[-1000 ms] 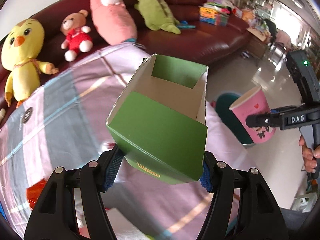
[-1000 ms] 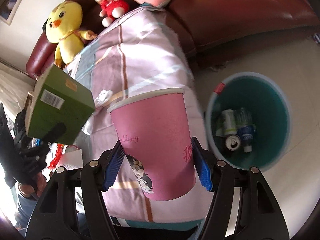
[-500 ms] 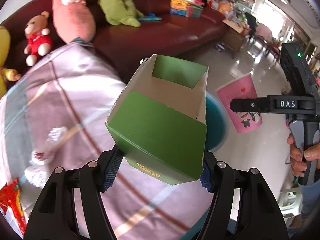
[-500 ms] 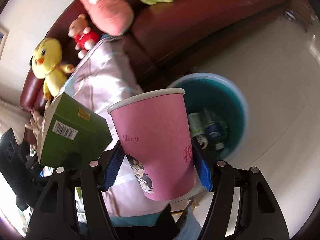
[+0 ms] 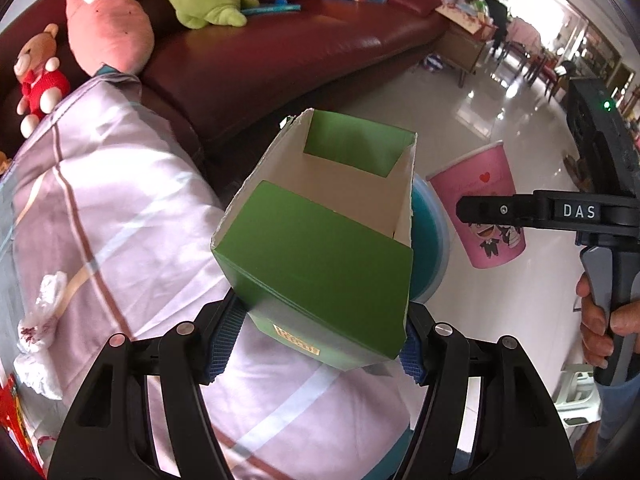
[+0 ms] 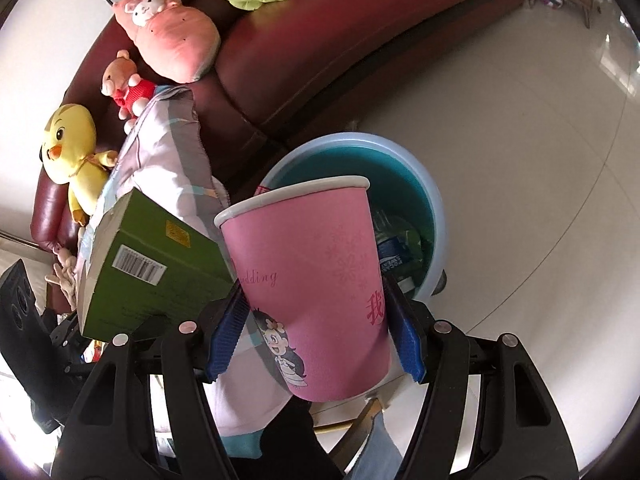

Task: Collect trash
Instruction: 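Carry the green box and pink cup over the teal bucket and open both tools, then move both tools back over the table toward the paper towel and wrappers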

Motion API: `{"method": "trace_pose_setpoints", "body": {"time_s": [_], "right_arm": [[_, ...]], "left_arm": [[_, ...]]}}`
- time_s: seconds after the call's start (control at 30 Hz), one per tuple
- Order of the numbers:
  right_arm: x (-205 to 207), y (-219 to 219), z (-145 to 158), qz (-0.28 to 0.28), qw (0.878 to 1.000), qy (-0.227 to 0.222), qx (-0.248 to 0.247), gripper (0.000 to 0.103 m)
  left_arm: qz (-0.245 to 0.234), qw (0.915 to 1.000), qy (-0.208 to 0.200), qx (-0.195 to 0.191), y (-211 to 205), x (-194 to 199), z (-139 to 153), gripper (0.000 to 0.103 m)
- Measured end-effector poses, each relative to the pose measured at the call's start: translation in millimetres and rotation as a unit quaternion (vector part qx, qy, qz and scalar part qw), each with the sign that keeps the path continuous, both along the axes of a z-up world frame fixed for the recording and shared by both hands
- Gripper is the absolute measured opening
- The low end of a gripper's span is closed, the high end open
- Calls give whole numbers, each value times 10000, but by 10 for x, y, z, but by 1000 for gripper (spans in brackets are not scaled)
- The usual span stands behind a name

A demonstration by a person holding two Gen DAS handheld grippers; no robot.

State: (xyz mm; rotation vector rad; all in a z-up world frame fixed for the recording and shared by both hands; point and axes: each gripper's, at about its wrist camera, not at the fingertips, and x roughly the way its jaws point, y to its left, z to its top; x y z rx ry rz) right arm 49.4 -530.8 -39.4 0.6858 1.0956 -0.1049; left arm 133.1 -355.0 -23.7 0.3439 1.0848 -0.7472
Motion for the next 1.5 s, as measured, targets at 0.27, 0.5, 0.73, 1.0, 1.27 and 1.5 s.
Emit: {"method": "trace_pose_setpoints", "body": {"time_s": [0.27, 0.5, 0.73, 1.0, 1.27, 1.5], "right_arm": [[65, -80, -114, -5, 10000, 61, 24, 63], [179, -91, -191, -1, 9999, 145, -93, 64], [237, -71, -287, 22, 9997, 257, 16, 69], [216, -55, -325, -11, 9992, 400, 14, 75], [168, 65, -274, 73, 9983, 573, -113, 77], [125, 242, -126, 142, 9981, 557, -203, 77]], "left_arm": [[-11, 9998, 116, 151, -220, 124, -155, 68], [119, 9990, 257, 355, -358, 264, -344, 73], [132, 9985, 362, 400, -341, 252, -425, 80], [194, 9985, 419, 291, -156, 177, -419, 83], [281, 9983, 483, 168, 66, 101, -346, 84], [382, 9988, 320, 0, 352, 10, -158, 91]]}}
